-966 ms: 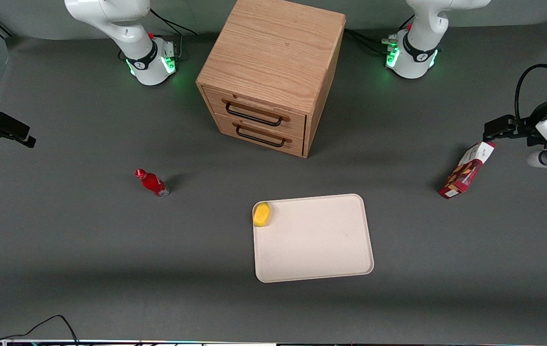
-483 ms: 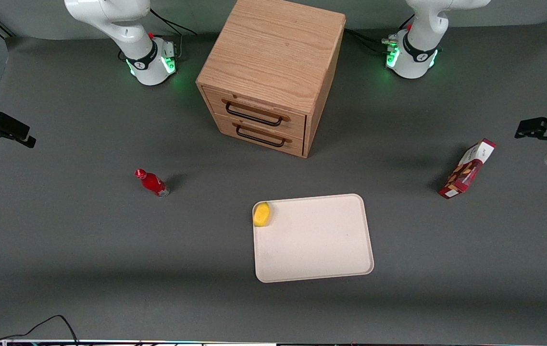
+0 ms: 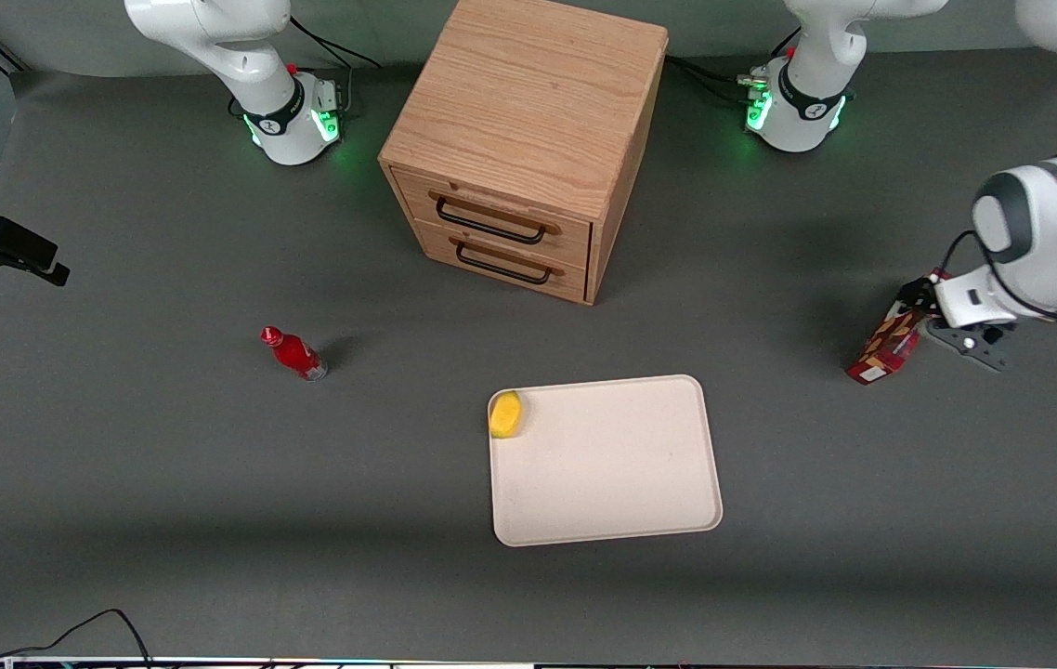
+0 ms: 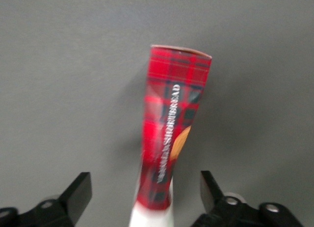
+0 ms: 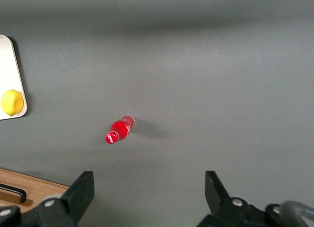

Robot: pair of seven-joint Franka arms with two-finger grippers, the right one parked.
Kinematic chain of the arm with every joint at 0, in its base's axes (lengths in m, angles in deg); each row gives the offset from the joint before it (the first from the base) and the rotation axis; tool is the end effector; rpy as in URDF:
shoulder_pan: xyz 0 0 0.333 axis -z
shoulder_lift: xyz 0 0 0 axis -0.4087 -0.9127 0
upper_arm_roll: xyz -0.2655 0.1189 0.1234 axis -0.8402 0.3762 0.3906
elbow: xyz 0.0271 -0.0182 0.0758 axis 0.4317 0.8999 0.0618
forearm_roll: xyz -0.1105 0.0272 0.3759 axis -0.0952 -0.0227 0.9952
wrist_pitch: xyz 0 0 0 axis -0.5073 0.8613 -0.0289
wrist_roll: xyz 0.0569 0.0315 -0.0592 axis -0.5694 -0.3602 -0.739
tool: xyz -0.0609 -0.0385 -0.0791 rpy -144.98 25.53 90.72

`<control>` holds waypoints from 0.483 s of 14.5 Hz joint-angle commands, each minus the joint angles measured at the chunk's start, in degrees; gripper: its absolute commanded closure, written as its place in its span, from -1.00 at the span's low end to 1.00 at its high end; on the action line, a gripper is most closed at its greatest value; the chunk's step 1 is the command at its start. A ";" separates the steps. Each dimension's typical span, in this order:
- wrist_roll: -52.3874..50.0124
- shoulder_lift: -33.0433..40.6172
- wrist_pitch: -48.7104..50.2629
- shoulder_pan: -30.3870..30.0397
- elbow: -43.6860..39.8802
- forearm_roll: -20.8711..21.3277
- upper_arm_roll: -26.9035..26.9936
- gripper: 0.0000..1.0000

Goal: Place red cookie box on tray
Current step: 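Grasp the red shortbread box with the left gripper and lift it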

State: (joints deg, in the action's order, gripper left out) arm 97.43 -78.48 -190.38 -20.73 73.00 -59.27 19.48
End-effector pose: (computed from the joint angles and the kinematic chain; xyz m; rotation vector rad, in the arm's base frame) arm 0.4899 0.1090 0.2391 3.0195 -0.8176 -0.1117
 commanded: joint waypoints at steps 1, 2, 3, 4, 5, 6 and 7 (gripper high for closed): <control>1.92 -1.26 -7.07 0.74 3.45 -4.35 0.36 1.00; 1.93 -1.18 -6.90 0.74 3.09 -4.71 0.27 1.00; 1.93 -1.01 -6.55 0.74 3.00 -4.80 0.27 1.00; 1.93 -0.83 -5.77 0.82 2.74 -4.80 0.27 1.00; 1.76 -0.57 -4.80 0.82 2.22 -4.89 0.19 1.00; 1.58 0.13 -3.14 0.82 1.34 -4.89 0.19 1.00; 1.14 1.27 -0.25 0.91 -0.23 -4.97 0.19 1.00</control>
State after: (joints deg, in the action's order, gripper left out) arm 98.10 -79.97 -195.52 -20.65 74.94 -62.96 19.28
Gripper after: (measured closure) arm 0.780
